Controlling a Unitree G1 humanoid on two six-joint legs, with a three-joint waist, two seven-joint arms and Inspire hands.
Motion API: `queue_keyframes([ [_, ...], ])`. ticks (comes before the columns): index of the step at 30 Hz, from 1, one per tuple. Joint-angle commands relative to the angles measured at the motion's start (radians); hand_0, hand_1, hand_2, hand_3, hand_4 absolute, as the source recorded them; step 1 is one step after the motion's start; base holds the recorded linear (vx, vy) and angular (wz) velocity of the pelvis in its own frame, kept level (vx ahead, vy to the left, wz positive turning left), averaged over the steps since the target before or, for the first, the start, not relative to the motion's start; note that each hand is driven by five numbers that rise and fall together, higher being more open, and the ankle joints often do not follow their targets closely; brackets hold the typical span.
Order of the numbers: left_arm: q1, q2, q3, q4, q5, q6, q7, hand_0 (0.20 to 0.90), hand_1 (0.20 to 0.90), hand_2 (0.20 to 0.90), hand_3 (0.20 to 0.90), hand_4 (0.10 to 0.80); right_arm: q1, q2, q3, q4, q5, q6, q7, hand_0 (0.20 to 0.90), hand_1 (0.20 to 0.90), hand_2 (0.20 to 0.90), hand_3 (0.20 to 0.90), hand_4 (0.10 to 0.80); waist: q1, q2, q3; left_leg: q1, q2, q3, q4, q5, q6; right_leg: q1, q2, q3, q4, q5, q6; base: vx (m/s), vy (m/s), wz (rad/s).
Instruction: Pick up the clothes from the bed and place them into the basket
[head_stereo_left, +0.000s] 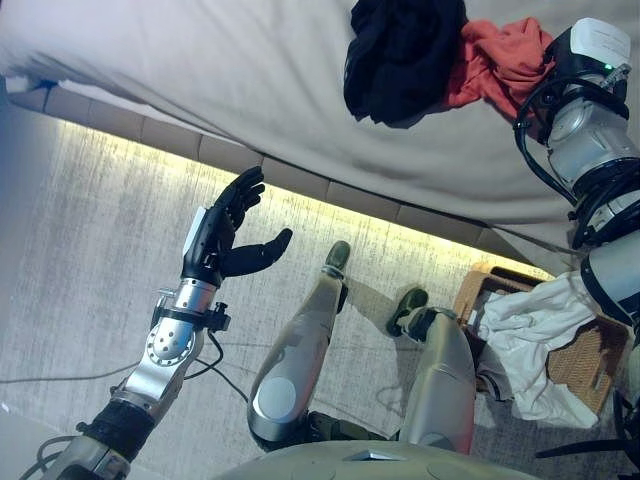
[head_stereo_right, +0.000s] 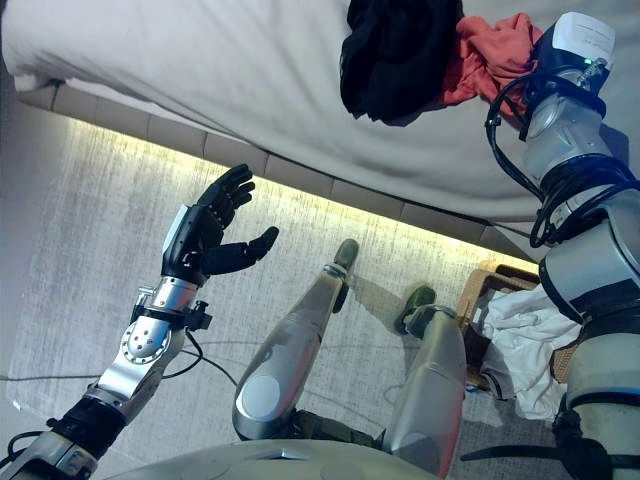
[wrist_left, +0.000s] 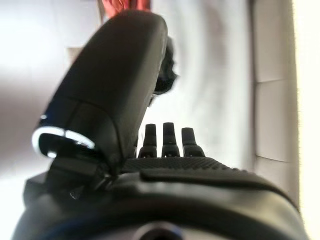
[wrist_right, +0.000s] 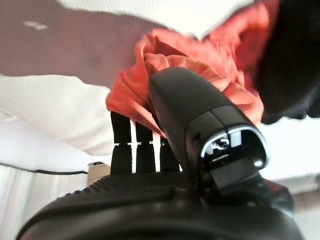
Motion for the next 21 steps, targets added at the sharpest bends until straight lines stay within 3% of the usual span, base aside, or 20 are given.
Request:
queue_keyframes([
  [1, -0.027, -0.006, 0.062, -0.04, -0.023, -0.048, -0.009, 0.9, 0.9, 0.9, 0.9, 0.8, -0.074, -0.158, -0.036, -0.092, 0.041, -0.06, -0.095, 0.3, 0.3, 0.3, 0.2, 0.1, -0.041, -0.033, -0.045, 0.148, -0.006, 0.051, 0.029, -0.159, 0.047, 0.175, 0.081, -0.057, -0.075, 0.022, -0.039, 0.063, 0.049, -0.25],
  [8, -0.058, -0.039, 0.048, 0.036, -0.021, -0.006, 0.016, 0.9, 0.9, 0.9, 0.9, 0.8, 0.037, -0.22, -0.136, -0.228, 0.084, -0.153, -0.085, 0.3, 0.3, 0.3, 0.2, 0.1, -0.134, -0.086, -0.139, 0.32, 0.039, 0.107, -0.123, -0.149, 0.045, 0.332, 0.111, 0.004, -0.287, 0.087, -0.012, 0.089, 0.04, -0.4],
  [21, -0.057, -0.101, 0.068, 0.132, -0.068, 0.048, -0.02, 0.9, 0.9, 0.9, 0.9, 0.8, 0.319, -0.346, -0.383, -0.454, 0.053, -0.24, -0.026, 0.3, 0.3, 0.3, 0.2, 0.1, -0.293, -0.12, -0.299, 0.544, 0.09, 0.207, -0.446, -0.054, 0.026, 0.48, 0.163, 0.151, -0.604, 0.234, 0.057, 0.058, -0.007, -0.37],
])
